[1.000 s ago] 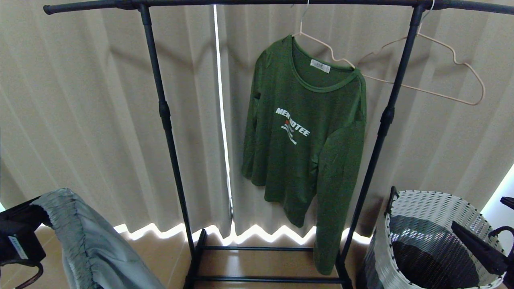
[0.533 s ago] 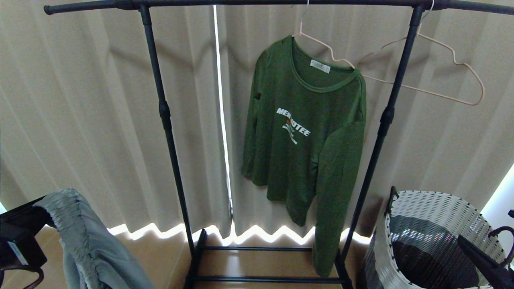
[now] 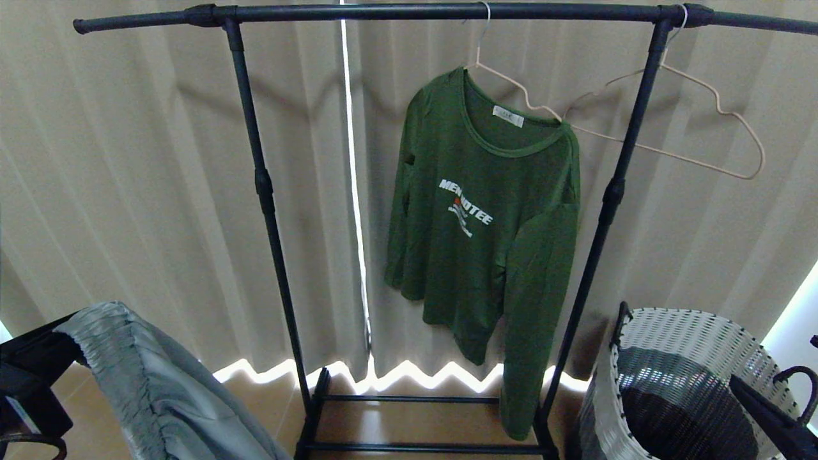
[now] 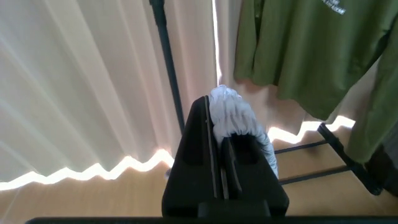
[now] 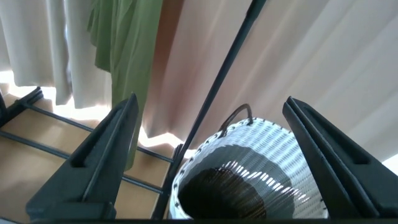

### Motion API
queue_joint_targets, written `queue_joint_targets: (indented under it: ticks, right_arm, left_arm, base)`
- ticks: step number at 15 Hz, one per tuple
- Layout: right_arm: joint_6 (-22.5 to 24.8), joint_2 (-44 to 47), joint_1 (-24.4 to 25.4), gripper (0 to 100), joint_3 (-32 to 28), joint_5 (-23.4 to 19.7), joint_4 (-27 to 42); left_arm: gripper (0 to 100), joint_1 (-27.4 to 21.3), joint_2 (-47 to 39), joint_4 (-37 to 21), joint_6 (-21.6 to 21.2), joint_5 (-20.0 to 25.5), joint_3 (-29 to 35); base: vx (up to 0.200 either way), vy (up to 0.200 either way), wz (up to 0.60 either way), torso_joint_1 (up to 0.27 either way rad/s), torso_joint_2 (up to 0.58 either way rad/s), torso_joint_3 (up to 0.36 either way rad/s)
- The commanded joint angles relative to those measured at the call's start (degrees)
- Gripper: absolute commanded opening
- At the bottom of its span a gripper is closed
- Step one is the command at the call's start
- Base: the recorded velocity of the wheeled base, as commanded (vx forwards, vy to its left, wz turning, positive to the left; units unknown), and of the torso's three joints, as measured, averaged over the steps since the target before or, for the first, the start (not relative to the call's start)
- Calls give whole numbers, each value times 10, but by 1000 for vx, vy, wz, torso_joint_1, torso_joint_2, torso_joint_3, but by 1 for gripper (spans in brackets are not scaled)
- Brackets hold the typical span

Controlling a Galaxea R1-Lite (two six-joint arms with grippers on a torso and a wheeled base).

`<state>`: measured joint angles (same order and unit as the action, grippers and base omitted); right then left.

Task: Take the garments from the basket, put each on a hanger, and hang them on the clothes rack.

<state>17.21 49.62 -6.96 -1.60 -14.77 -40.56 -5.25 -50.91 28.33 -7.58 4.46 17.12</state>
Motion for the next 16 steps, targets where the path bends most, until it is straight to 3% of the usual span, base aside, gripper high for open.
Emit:
queue_joint_targets:
  ticks: [1, 16]
  right_arm:
    - [0, 2, 0, 100, 1, -1, 1]
    - [0, 1, 0, 100, 0, -1, 1]
  left_arm:
    - [0, -2, 0, -1, 0, 0, -2]
    - [0, 1, 0, -1, -2, 14, -15]
  base:
    - [0, 0, 0, 32, -139, -256]
    - [0, 0, 0, 185, -473, -286]
